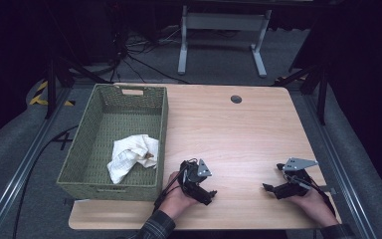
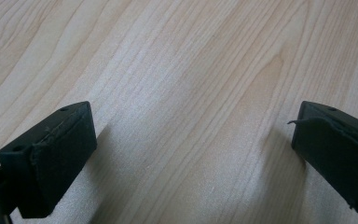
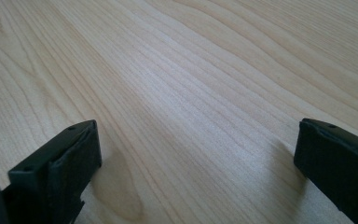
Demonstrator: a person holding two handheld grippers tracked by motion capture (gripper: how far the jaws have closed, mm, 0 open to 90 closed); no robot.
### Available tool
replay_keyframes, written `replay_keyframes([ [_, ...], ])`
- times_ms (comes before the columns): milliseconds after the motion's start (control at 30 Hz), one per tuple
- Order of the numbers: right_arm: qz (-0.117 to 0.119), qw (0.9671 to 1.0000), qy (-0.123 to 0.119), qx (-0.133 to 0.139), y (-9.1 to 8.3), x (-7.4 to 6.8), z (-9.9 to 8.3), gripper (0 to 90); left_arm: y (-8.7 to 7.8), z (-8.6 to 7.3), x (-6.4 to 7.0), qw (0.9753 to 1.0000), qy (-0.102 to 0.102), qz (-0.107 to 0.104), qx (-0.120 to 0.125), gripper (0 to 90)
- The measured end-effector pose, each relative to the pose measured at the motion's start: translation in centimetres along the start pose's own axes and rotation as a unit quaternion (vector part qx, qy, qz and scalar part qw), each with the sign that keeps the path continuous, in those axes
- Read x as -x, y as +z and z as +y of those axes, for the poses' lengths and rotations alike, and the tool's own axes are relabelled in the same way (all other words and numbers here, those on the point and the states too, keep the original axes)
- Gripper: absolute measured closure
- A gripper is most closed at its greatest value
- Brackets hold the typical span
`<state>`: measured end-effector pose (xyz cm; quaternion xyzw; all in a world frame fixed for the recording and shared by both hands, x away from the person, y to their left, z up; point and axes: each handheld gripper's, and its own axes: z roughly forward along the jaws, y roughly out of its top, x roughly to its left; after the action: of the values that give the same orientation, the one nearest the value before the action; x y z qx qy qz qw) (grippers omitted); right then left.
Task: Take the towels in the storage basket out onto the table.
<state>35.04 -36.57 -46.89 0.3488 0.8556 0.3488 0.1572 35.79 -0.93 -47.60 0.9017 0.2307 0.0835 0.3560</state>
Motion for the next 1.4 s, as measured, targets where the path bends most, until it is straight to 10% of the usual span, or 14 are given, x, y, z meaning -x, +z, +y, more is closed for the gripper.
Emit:
replay_keyframes([
  [1400, 0.001, 1.0, 0.0, 0.001, 0.0, 0.0, 0.0, 1.0, -1.3, 1.7, -1.0, 0.999, -0.025, 0.014, -0.035, 2.3],
])
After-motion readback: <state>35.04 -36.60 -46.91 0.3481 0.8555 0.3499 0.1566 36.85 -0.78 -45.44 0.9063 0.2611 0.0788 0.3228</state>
